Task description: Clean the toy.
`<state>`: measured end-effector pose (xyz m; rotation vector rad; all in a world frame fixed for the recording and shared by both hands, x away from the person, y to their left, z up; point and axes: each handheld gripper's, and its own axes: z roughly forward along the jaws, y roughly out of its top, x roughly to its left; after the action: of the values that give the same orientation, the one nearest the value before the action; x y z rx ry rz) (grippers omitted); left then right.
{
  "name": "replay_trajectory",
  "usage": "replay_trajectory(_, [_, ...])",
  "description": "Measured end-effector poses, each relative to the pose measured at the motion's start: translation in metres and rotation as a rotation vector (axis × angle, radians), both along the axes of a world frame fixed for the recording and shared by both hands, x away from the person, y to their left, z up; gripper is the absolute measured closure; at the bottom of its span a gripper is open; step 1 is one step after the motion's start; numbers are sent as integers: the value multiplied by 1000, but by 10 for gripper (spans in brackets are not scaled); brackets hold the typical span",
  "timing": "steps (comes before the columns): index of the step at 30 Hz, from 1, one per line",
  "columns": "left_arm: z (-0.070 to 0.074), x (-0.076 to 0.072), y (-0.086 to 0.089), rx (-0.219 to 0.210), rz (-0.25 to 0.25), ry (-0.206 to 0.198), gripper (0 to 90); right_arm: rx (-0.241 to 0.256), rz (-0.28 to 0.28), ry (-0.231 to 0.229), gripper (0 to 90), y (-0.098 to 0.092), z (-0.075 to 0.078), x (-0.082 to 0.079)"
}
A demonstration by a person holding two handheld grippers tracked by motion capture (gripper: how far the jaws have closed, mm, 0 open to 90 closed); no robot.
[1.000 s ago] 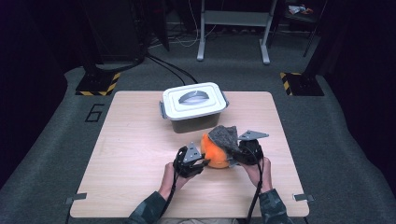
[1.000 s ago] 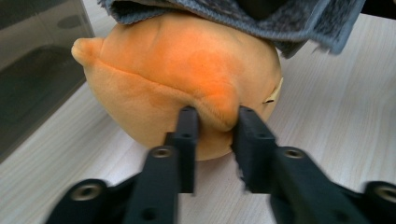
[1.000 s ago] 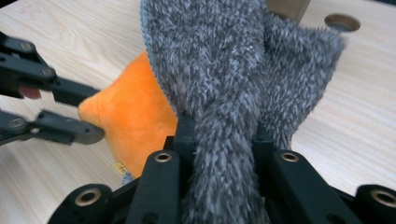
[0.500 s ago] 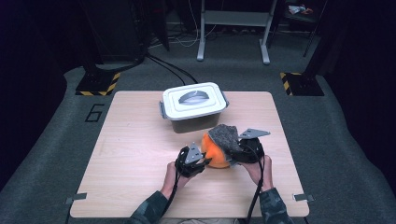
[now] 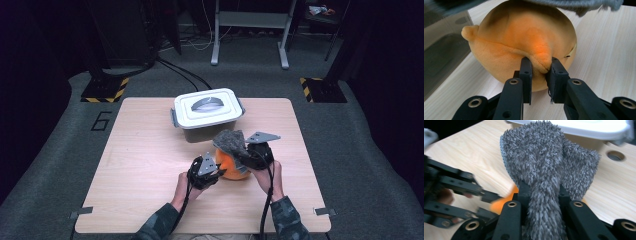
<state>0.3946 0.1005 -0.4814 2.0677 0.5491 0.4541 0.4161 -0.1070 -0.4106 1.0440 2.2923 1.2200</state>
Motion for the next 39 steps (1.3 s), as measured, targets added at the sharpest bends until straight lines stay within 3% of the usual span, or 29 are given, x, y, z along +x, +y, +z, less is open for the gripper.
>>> replay_trajectory(1, [0, 0, 0, -9, 2, 5, 754, -36, -2, -1, 731, 7, -1, 1])
replay_trajectory(5, [-2, 1, 0, -8, 13, 13, 752, -57, 8, 17, 728, 15, -10, 3])
replay_trajectory(15, [-4, 1, 2, -31, 26, 41, 740, -59, -3, 14, 716, 8, -13, 2])
replay_trajectory(28, [-7, 1, 5, -67, 48, 60, 737, -47, -110, 27, 713, -25, -21, 2])
replay_trajectory(39, [-7, 1, 5, -51, 45, 66, 736, -18, -193, 64, 713, -54, -40, 0])
